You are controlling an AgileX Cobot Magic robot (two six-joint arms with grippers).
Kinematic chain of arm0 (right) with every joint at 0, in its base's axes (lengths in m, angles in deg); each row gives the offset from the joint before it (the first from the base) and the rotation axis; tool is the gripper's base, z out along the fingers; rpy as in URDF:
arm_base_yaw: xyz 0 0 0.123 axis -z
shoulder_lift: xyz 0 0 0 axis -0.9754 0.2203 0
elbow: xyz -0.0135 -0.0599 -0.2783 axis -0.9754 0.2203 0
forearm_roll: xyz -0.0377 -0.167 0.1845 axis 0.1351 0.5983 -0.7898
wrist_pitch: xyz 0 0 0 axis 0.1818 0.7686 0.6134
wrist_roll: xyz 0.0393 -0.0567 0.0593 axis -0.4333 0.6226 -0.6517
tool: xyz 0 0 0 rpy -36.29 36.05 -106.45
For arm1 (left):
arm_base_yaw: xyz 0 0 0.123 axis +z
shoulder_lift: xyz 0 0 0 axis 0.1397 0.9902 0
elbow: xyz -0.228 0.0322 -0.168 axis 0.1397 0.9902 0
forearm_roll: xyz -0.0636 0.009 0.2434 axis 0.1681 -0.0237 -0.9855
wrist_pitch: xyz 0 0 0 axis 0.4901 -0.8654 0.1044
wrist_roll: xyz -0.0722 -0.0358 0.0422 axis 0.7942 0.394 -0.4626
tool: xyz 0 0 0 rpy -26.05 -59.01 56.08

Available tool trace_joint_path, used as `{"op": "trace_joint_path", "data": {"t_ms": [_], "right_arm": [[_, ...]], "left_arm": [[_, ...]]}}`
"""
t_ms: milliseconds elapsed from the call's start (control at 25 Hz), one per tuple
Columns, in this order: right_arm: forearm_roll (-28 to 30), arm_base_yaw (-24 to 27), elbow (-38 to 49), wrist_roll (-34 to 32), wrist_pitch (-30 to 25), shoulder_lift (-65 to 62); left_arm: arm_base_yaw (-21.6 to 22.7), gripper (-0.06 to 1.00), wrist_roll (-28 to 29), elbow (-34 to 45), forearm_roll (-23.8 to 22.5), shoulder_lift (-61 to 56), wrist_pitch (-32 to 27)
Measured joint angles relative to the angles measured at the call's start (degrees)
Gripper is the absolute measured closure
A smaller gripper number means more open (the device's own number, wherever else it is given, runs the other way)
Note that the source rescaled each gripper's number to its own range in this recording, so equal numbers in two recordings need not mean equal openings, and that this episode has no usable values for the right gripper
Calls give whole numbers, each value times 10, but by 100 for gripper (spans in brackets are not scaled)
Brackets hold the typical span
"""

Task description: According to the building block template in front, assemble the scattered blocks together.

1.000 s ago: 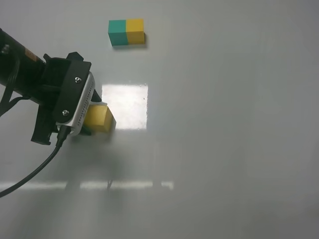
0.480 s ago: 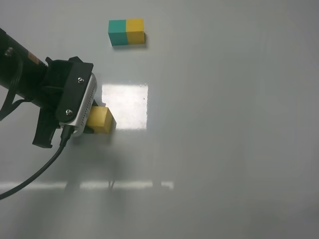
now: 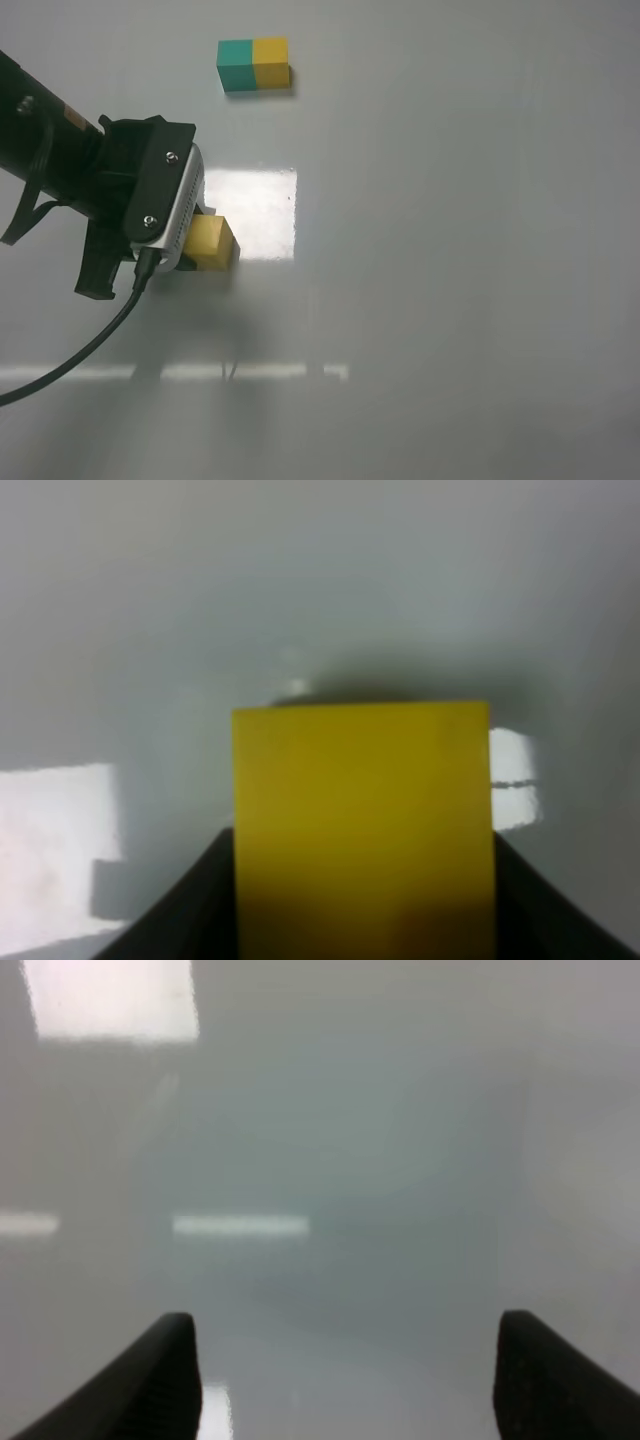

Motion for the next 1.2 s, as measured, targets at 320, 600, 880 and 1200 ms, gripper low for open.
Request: {"op": "trace_joint_path", "data": {"t_ms": [320, 600, 880, 1200], "right_arm": [[0, 0, 0, 0, 0, 0], [0, 0, 0, 0, 0, 0], [0, 0, 0, 0, 0, 0], [0, 0, 0, 0, 0, 0]], "left_arm": [[-23, 93, 32, -81, -21, 2, -3], [-17, 93, 32, -122, -30, 55, -2], [-17, 93, 33, -158, -9, 99, 6], [-17, 93, 35, -158, -8, 100, 6]]}}
